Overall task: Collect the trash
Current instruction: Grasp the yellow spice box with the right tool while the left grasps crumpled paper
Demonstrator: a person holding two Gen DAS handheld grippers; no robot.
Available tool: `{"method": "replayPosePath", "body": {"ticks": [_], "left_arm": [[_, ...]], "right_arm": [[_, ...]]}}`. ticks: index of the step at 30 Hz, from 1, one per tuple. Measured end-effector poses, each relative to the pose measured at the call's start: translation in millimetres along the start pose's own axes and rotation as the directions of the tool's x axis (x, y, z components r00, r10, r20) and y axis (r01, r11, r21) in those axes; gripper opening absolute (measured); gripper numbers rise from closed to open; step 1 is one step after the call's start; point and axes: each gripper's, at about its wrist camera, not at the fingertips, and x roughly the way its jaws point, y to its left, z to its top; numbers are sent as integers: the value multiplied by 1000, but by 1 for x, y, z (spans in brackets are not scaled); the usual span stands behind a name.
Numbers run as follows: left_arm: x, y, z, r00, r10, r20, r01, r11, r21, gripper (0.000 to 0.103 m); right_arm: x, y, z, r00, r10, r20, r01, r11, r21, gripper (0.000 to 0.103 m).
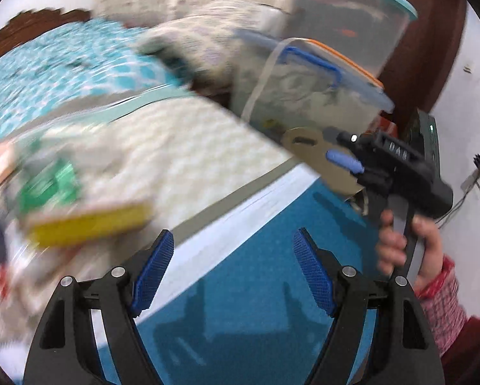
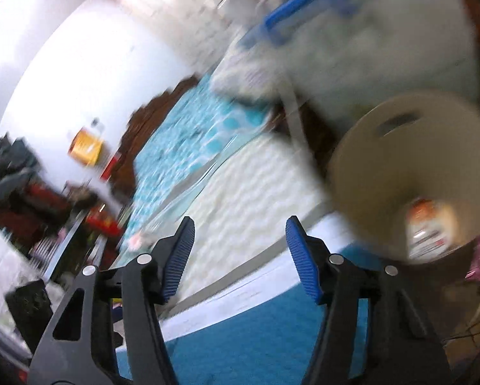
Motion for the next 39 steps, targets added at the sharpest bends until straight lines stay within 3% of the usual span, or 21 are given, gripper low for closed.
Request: {"method": "replayPosePath", "body": {"ticks": [6,9,12,14,17,22,24,27,28,29,32,36,39], "left_arm": [[-62,79,-48,989,145,43,-137,980,-146,73],[-78,104,-57,980,191,58,-177,967,-184,73],[-84,117,-58,983,169,74,-150,965,-216,72],[-88,123,-61,982,163,91,-140,966,-217,72],[-94,132,-64,983,151,106,-125,967,-222,72],[-110,151,-75,975,176,132,-139,958,-252,72],[-121,159,-81,971,196,139,-153,950,-272,72],[-133,172,-87,965,215,148,-164,941,-296,72],[-134,174,-88,965,220,146,-169,940,-297,72],[-133,175,-87,964,223,143,-174,940,-295,72],[-123,175,-84,965,228,131,-185,943,-276,73],[-102,180,-80,965,247,89,-214,937,-275,79],[-89,184,-81,956,289,57,-262,923,-281,79]], "right_arm": [[62,65,-48,972,128,-195,-137,990,-33,60],[80,105,-74,975,63,-214,-105,977,-188,62],[89,124,-86,963,63,-260,-125,965,-230,62],[91,141,-93,967,27,-252,-103,951,-291,64],[90,187,-112,983,-47,-179,-57,842,-536,76],[111,235,-144,984,-152,-98,14,603,-797,75],[123,238,-151,980,-180,-86,29,555,-831,75],[138,242,-156,976,-210,-54,63,513,-856,74],[143,242,-157,975,-217,-43,73,499,-863,63],[147,241,-157,974,-224,-45,74,494,-866,46],[143,239,-151,978,-209,-20,93,515,-852,31],[104,237,-130,988,-138,68,137,592,-795,27],[62,228,-106,993,-70,95,117,700,-705,27]]}}
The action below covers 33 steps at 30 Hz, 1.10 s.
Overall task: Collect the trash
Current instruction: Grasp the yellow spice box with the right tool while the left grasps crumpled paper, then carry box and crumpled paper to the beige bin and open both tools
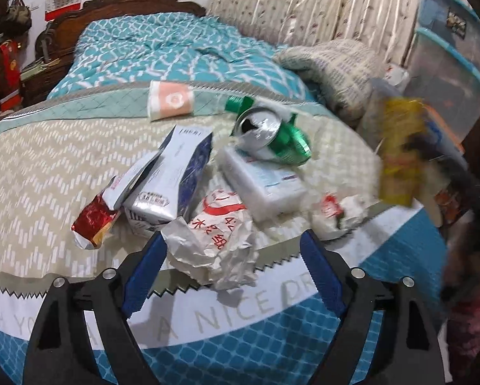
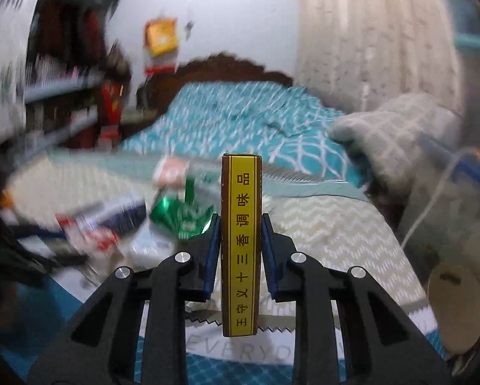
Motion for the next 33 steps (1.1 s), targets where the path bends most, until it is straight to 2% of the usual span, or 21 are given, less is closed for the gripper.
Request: {"method": "replayPosePath", "body": {"ticks": [1,3,4,5,6,8,11,14,17,20,22,23,24,25,28,30,33], "left_arm": [[4,-1,-2,1000,20,-8,-20,1000,4,78],[10,-1,-4,999,48,-25,-48,999,11,48],[11,-1,-5,999,42,-33,-41,999,13,44],[9,0,-5,999,36,-27,-36,999,11,25],[7,0,-6,999,33,-25,-33,999,13,12],[-1,1,-7,1000,12,-23,-12,1000,9,10],[-18,1,-11,999,-42,-7,42,999,-7,9],[-32,-6,-17,998,-66,0,66,998,5,9],[-42,-13,-25,995,-101,-16,101,995,16,9],[-48,-18,-36,991,-130,-41,131,991,34,10],[-49,-21,-42,991,-120,-60,123,991,52,15],[-48,-22,-44,993,-102,-66,106,993,55,41],[-47,-22,-44,995,-76,-68,80,995,55,75],[-49,-21,-44,997,-49,-51,51,998,43,83],[-52,-21,-40,996,-79,-36,80,997,20,85],[-49,-27,-36,997,-70,-36,71,997,37,94],[-33,-40,-36,996,-53,-70,59,995,84,94]], "right_arm": [[-12,-12,2,999,32,13,-33,997,71,27],[-27,-33,2,993,112,24,-114,973,201,27],[-32,-43,1,987,157,27,-159,950,270,27],[-36,-51,-2,980,194,31,-194,927,322,27],[-39,-60,-7,968,247,35,-241,889,389,27],[-40,-66,-17,955,295,33,-278,848,451,27],[-32,-72,-39,920,392,17,-332,753,568,27],[-21,-71,-63,890,456,-15,-338,681,650,27],[-14,-64,-87,867,495,-59,-322,646,692,27],[-9,-56,-103,850,520,-84,-314,628,712,27],[-8,-53,-111,848,522,-94,-307,627,716,27],[-7,-52,-114,847,522,-99,-301,626,720,27],[-6,-52,-117,847,522,-103,-297,624,723,27],[-6,-52,-118,846,523,-103,-295,621,726,27],[-7,-51,-122,846,523,-105,-290,617,731,27],[-6,-52,-124,845,524,-105,-289,614,735,27],[-7,-55,-127,844,526,-106,-285,606,743,27]]}}
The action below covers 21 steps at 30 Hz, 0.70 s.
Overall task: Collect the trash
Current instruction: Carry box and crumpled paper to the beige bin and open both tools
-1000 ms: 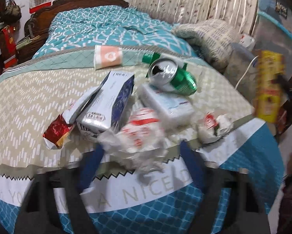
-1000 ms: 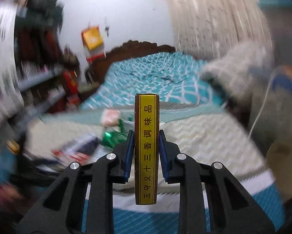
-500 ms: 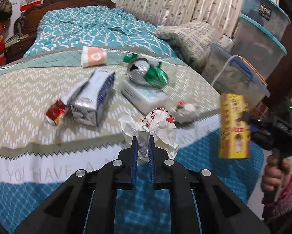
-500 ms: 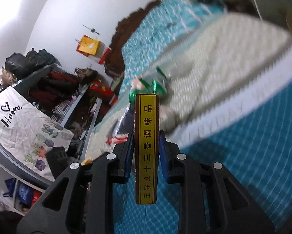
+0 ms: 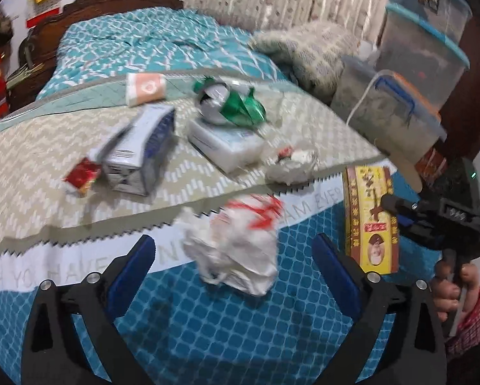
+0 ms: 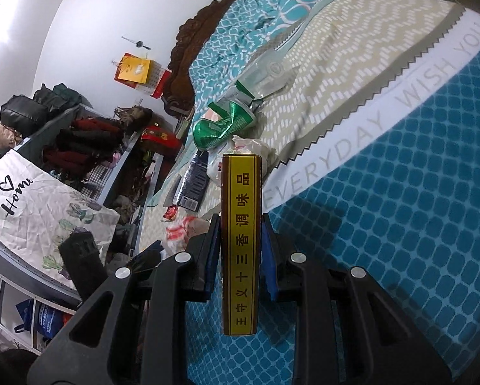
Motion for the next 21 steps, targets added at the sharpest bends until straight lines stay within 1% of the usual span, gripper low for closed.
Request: {"method": "replayPosePath", "body": {"ticks": [2,3,4,5,6,8,10,12,13,15,19,21], "left_arm": [[18,-7,2,999,18,-43,-17,1000,18,94],[24,-8,4,998,27,-56,-26,999,21,89],[33,-9,5,997,35,-68,-34,999,23,77],[38,-8,6,996,41,-83,-39,999,21,42],[42,-8,6,995,44,-95,-43,999,18,42],[39,-7,10,996,4,-86,-4,1000,-3,38],[33,-11,13,997,-21,-71,21,1000,-4,38],[28,-19,19,998,-42,-56,43,999,15,38],[25,-27,22,996,-72,-49,73,997,28,38],[25,-39,27,994,-99,-47,101,994,51,38],[36,-77,39,986,-154,-68,162,979,127,38],[44,-96,47,980,-179,-82,191,968,162,38]], "right_arm": [[-3,-5,0,1000,5,0,-5,1000,11,27],[-4,-6,0,1000,8,0,-8,1000,17,27],[-4,-7,0,1000,10,0,-10,1000,20,27],[-5,-8,-1,1000,11,1,-11,1000,22,27],[-7,-9,0,1000,10,4,-10,1000,21,27],[-13,-10,1,1000,5,19,-6,1000,16,27],[-20,-13,4,999,7,40,-8,1000,19,26],[-28,-17,8,998,10,65,-12,1000,28,26],[-32,-19,11,997,9,76,-12,999,31,26],[-39,-25,14,995,0,96,-3,999,37,26],[-52,-40,16,992,-20,123,13,998,60,26],[-65,-49,19,988,-35,153,24,997,74,26]]}}
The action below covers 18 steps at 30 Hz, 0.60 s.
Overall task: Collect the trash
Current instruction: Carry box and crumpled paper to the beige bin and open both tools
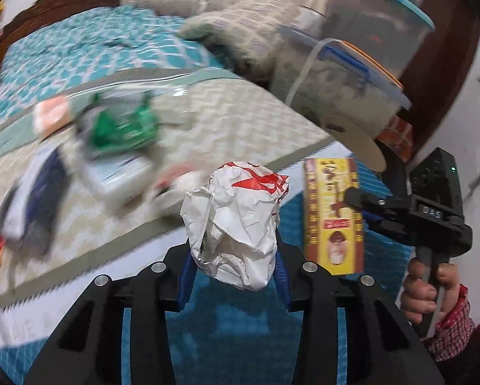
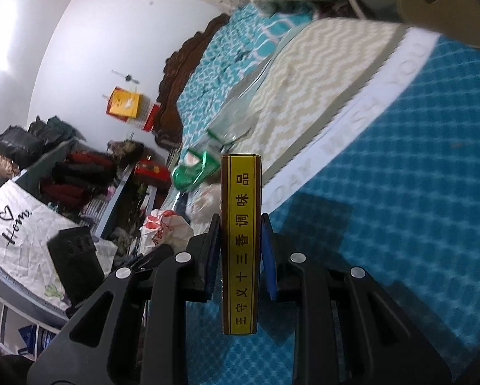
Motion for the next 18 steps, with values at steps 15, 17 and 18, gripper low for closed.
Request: {"method": "replayPosePath", "body": {"ticks": [15,17,18], "left_arm": [[87,-121,68,990,-117,-73,131,961,242,39],[97,-133,76,990,-121,-78,137,955,263,39],[102,-138,80,989,-122,-79,139,952,271,39]], "right_arm": [[-99,-59,45,967,-96,235,76,993,94,26],[-112,-68,54,957,-113,267,88,991,101,26],[-116,-70,57,953,-118,278,92,990,104,26]]}}
